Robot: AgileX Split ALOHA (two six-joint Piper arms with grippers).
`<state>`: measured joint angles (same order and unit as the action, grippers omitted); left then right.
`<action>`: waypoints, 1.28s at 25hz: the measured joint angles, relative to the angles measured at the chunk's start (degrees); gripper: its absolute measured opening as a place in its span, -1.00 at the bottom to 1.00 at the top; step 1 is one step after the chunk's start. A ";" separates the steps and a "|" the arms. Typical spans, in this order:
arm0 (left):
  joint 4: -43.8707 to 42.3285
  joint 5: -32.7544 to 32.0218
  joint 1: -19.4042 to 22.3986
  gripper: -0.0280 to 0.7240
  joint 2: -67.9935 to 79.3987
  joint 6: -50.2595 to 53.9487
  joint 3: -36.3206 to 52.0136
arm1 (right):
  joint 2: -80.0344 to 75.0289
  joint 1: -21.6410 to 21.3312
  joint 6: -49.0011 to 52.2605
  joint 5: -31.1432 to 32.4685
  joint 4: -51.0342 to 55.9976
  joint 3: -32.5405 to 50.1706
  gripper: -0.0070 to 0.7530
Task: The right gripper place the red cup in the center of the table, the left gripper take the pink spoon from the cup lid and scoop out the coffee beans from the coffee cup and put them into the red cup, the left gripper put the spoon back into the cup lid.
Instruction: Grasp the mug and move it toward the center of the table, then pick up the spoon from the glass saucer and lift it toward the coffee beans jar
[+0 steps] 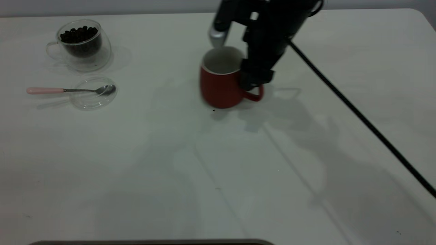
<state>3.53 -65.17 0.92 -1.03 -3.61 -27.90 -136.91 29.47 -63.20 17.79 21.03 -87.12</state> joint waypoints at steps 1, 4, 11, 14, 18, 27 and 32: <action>0.00 0.00 0.00 0.63 0.00 0.00 0.00 | 0.00 0.86 -0.07 -0.78 0.77 0.00 0.57; 0.00 0.00 0.00 0.63 0.00 0.00 0.00 | -0.02 3.25 -0.25 -4.13 2.79 0.00 0.57; 0.00 0.00 0.00 0.63 0.00 0.00 0.00 | 3.55 4.13 0.92 0.24 3.86 0.00 0.57; 0.00 0.00 0.00 0.63 0.00 0.00 0.00 | 10.29 2.11 5.38 9.89 1.89 0.00 0.57; 0.00 0.00 0.00 0.63 0.00 0.00 0.00 | 20.45 -0.78 16.82 25.36 -2.68 0.00 0.57; 0.00 0.00 0.00 0.63 0.00 0.00 0.00 | 43.37 -1.74 40.37 50.33 -16.23 1.43 0.57; 0.00 0.00 0.00 0.63 0.00 0.00 0.00 | 56.13 -1.74 44.44 52.36 -16.36 10.47 0.57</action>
<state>3.53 -65.17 0.92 -1.03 -3.61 -27.90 -80.78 27.73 -18.76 70.15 4.67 -76.64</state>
